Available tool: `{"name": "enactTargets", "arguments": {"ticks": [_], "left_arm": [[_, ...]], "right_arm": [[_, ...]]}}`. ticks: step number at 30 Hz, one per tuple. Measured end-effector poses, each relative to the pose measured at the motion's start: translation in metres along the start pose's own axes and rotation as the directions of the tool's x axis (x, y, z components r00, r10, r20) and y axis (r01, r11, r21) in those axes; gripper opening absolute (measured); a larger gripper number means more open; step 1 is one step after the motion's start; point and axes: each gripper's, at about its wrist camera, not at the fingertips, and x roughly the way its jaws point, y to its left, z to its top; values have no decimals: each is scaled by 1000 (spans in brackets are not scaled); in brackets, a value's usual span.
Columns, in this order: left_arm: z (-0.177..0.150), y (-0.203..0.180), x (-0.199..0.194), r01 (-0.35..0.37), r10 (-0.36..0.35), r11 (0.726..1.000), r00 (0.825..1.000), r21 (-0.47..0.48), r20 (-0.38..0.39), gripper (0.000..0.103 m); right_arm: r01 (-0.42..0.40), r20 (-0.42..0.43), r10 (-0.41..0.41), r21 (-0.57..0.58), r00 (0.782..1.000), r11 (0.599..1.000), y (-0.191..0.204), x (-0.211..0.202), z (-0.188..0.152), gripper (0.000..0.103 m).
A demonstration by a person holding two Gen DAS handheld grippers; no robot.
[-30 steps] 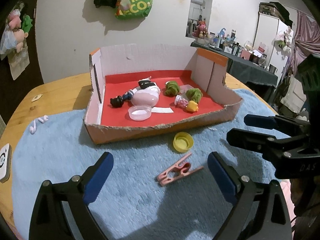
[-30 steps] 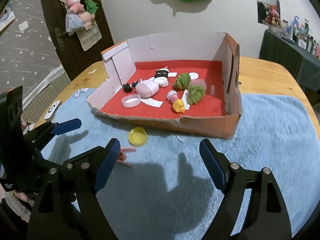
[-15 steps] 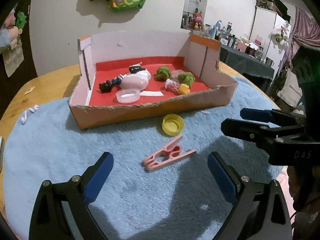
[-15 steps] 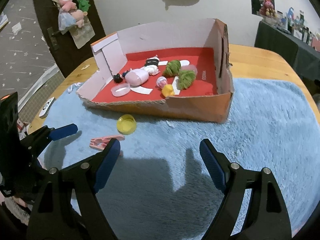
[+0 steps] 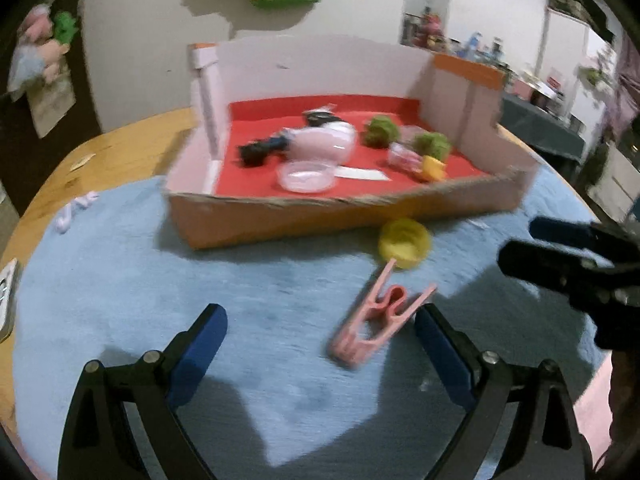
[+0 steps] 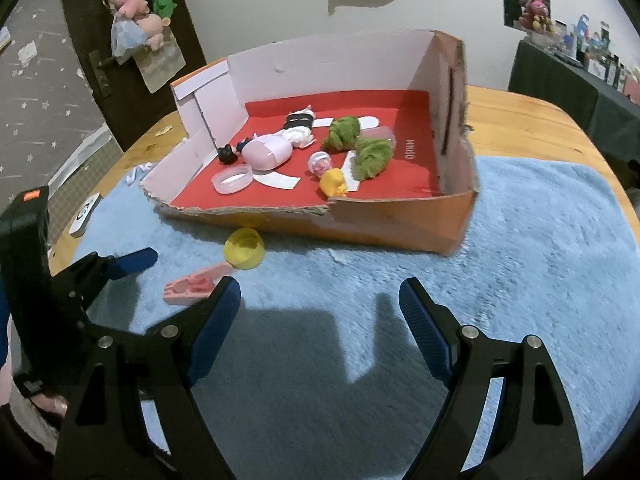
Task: Organize objects
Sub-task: 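Grasp the pink clothespin clip with the left gripper while the right grasps the yellow cap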
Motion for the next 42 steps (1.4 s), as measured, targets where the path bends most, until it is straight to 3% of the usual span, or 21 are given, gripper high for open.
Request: {"name": "enactTargets", "arguments": {"ticks": [9, 17, 19, 23, 26, 28, 29, 34, 42], "left_arm": [[5, 38, 3, -17, 17, 997, 1000, -79, 1, 95], [0, 31, -2, -24, 24, 1000, 999, -10, 33, 70], [1, 30, -2, -10, 10, 1000, 999, -10, 36, 60], [2, 27, -2, -10, 10, 1000, 999, 1, 43, 55], [2, 25, -2, -3, 3, 1000, 999, -3, 46, 49], [3, 26, -2, -3, 4, 1000, 999, -8, 45, 44], [3, 26, -2, -4, 5, 1000, 999, -12, 46, 42], [2, 28, -6, 15, -14, 1000, 999, -26, 50, 24], [-2, 22, -13, 43, -42, 999, 998, -25, 49, 24]], "right_arm": [[-24, -25, 22, -55, 999, 998, 24, 25, 10, 82], [2, -32, -6, -131, 999, 991, 45, 45, 15, 80], [0, -40, -6, -142, 999, 990, 47, 49, 14, 69], [8, -42, -15, -163, 999, 987, 51, 52, 14, 64], [19, -38, -26, -177, 999, 984, 53, 53, 13, 52], [33, -30, -39, -184, 999, 982, 54, 53, 13, 33], [28, -27, -34, -184, 999, 983, 54, 52, 13, 30], [9, -29, -14, -170, 999, 985, 53, 48, 11, 29], [-32, -24, 29, -140, 999, 990, 49, 33, 5, 29]]}}
